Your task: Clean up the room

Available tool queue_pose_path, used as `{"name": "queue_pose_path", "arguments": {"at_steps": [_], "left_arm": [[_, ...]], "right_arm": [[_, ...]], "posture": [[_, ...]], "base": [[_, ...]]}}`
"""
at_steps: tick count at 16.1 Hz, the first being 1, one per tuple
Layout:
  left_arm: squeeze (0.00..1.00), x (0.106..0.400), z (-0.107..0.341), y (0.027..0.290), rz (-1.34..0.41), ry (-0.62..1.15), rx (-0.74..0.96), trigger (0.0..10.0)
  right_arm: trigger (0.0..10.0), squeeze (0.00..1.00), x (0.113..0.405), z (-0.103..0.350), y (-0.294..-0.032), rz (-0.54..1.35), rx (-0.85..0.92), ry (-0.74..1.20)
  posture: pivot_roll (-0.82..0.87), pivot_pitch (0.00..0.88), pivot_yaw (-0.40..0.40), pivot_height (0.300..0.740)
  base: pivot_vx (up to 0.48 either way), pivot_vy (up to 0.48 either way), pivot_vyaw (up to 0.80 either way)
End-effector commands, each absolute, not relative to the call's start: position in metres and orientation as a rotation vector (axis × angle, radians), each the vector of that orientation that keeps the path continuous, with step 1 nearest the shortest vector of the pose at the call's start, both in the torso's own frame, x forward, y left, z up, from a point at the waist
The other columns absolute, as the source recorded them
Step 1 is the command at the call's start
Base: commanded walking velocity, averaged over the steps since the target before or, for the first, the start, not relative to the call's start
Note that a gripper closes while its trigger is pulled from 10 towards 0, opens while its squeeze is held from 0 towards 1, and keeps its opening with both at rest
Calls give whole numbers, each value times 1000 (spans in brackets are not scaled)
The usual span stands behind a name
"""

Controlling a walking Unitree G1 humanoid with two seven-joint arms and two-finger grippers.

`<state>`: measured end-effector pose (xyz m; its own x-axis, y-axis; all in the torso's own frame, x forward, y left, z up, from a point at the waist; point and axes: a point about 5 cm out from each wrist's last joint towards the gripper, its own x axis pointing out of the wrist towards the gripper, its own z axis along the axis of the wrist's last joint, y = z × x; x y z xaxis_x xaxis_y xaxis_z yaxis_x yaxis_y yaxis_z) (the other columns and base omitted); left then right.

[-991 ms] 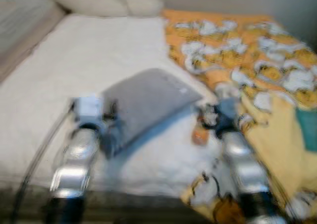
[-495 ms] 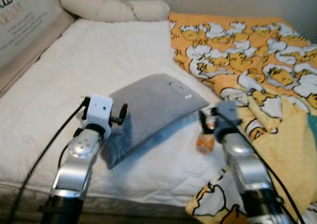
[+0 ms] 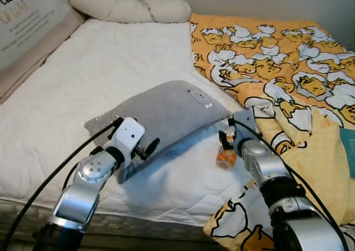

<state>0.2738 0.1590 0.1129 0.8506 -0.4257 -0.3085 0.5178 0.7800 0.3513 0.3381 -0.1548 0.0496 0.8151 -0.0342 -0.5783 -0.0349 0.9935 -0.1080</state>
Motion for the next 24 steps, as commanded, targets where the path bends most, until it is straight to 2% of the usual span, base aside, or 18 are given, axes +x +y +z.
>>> {"name": "queue_pose_path", "arguments": {"at_steps": [1,2,4,8,9,10,11,16,17,21,24], "left_arm": [[0,270,114,160,-539,237,461,10000],[0,268,114,161,-551,246,464,10000],[0,261,113,166,-580,273,488,10000],[0,250,106,175,-611,321,526,10000],[0,247,105,181,-616,341,531,10000],[0,246,105,182,-619,346,533,10000],[0,246,106,185,-624,353,534,10000],[0,261,102,198,-611,378,532,10000],[0,279,89,201,-598,399,524,10000],[0,305,73,203,-564,416,512,10000],[0,312,60,200,-533,388,438,10000]], "right_arm": [[10000,0,340,47,-159,-39,-79,646],[10000,0,340,45,-160,-51,-66,659],[10000,0,338,38,-155,-52,74,721],[10000,0,330,26,-154,-62,95,787],[2902,0,324,19,-160,-136,153,825],[863,0,322,17,-160,-151,178,840],[0,0,320,13,-159,-160,237,851],[0,0,320,14,-159,-188,315,835],[0,0,323,17,-162,-195,324,823],[0,0,325,20,-171,-209,333,808],[0,0,332,30,-179,-196,380,625]], "posture": [[94,0,-43,740],[101,0,-42,740],[125,0,-27,740],[157,0,-5,740],[176,0,-5,740],[180,0,-6,740],[191,0,-11,740],[197,0,-20,740],[186,0,-20,740],[160,0,-26,740],[96,0,-14,740]], "base": [[0,0,0],[0,0,0],[0,0,0],[0,0,0],[0,0,0],[0,0,0],[0,0,0],[0,0,0],[0,0,0],[0,0,0],[0,0,0]]}}
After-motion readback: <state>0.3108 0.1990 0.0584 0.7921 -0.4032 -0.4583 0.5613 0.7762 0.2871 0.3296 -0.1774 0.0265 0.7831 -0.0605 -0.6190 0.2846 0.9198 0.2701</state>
